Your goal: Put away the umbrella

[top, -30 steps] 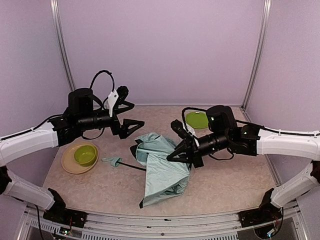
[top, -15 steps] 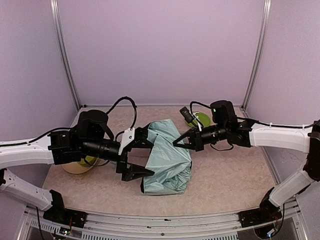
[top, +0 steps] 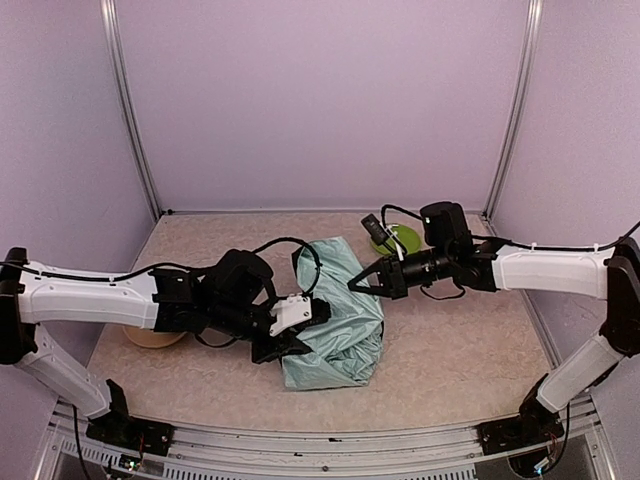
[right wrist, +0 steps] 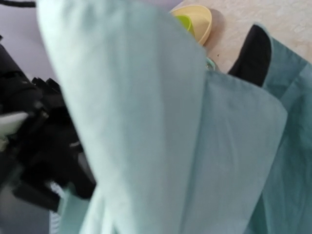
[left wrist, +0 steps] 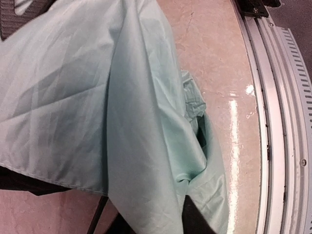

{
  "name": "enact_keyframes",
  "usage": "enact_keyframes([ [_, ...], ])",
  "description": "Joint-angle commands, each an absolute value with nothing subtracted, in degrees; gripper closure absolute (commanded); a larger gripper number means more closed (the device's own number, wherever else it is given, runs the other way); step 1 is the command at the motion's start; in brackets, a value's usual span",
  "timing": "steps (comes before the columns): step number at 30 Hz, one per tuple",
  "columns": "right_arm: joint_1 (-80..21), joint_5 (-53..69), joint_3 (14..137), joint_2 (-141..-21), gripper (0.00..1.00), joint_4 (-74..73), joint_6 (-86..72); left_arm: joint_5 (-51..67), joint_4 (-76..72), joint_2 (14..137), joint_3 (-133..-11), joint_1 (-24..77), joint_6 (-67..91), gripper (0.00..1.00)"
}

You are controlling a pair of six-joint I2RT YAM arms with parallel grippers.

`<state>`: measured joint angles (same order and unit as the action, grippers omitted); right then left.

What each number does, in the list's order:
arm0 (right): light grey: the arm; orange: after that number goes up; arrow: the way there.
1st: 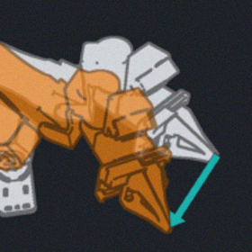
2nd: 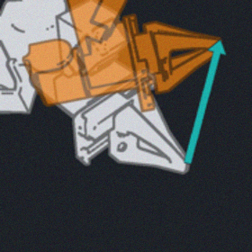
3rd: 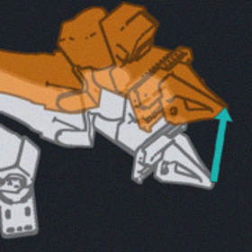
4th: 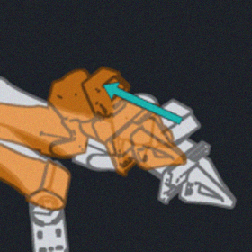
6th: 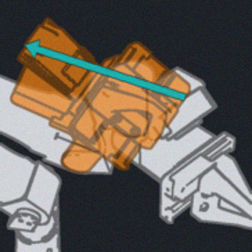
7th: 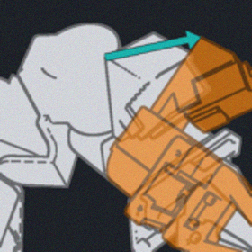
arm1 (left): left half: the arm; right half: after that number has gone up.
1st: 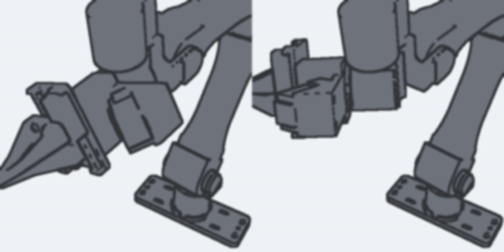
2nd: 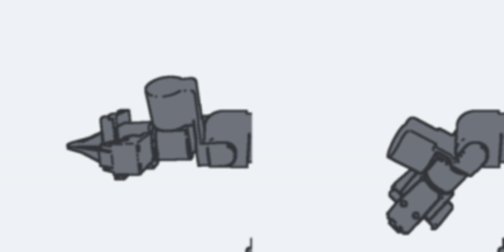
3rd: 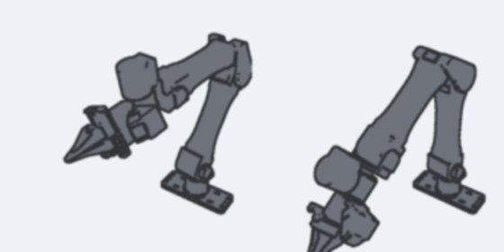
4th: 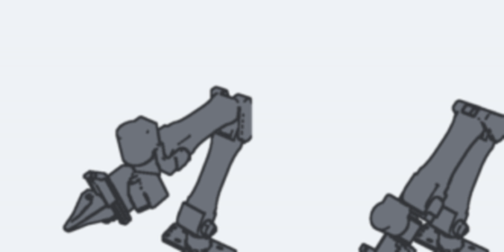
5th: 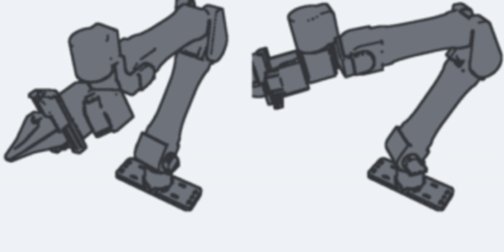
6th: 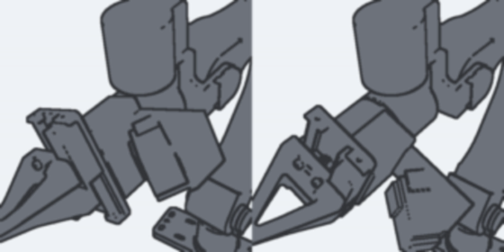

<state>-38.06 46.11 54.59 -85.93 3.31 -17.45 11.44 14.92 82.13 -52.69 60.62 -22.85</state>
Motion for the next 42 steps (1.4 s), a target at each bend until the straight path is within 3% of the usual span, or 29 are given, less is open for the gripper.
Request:
enact_keyframes([
  [1, -37.11, 44.51, 56.53, -88.23, 0.83, 2.65, -15.81, 12.97, 14.54, 81.70, -56.73, 61.17, -22.65, 1.00],
  [4, -36.08, 36.67, 57.38, -90.31, 0.57, -3.97, -12.66, 15.48, 13.06, 80.45, -57.64, 61.46, -20.82, 1.00],
  [6, -35.49, 31.25, 57.10, -92.70, 0.52, -7.15, -11.31, 16.32, 12.42, 79.80, -58.34, 62.03, -19.90, 1.00],
  [15, -37.23, 43.34, 55.55, -108.93, 0.53, 2.33, -10.00, 20.99, 6.72, 85.57, -66.02, 57.62, -19.51, 1.00],
  [24, -35.82, 47.67, 56.70, -114.34, 0.56, 4.66, -7.81, 26.43, 16.77, 112.27, -85.40, 45.29, -23.40, 1.00],
  [34, -26.75, 47.27, 43.61, -105.77, 0.56, 24.54, -30.66, 27.86, 27.17, 128.77, -99.53, 43.22, -29.30, 1.00],
  [42, -25.97, 30.73, 41.93, -88.64, 0.54, 5.36, -22.78, 28.36, 40.33, 136.86, -113.41, 42.81, -33.09, 1.00],
])
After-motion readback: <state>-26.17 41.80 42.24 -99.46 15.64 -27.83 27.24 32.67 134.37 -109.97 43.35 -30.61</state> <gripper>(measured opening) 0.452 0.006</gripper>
